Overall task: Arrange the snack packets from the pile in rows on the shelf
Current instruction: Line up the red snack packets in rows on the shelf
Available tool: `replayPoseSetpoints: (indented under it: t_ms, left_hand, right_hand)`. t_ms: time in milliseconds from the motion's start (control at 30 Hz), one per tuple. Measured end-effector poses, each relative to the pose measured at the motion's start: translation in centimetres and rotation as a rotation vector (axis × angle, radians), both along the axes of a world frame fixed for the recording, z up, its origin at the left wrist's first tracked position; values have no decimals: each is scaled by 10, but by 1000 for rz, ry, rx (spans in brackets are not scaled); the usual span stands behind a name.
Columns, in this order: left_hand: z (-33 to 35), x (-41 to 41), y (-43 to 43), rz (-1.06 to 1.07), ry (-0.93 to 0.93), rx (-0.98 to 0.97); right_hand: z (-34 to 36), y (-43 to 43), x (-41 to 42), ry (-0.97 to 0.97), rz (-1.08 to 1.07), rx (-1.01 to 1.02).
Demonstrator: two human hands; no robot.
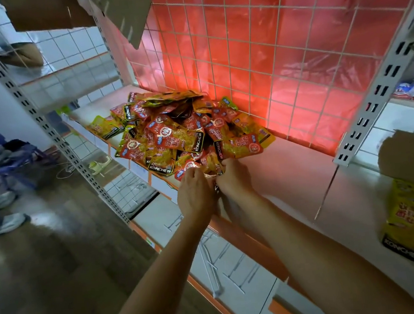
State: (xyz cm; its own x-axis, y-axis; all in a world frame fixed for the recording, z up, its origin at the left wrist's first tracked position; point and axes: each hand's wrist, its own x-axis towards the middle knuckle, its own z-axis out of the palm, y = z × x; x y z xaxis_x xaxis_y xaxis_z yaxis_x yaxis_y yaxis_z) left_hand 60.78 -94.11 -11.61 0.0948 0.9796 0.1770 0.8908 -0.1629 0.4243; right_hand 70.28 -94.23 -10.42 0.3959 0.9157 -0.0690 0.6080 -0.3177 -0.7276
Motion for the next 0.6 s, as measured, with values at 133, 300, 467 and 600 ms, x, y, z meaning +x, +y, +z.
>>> replayPoseSetpoints:
  t_ms: [133,300,467,600]
  left_hand:
    - [4,11,-7,-83,-58,8]
    - [7,34,-25,-83,-261,-48]
    - [11,64,-45,-60,-467,-148]
    - [15,93,-63,-150,-679,-266]
  right_hand:
    - [2,-15,12,137,-64,50]
    - [-6,-41,39,363,-253,60]
    - [-6,-71,69,479,-395,164]
    - [4,-101,94,527,-410,242]
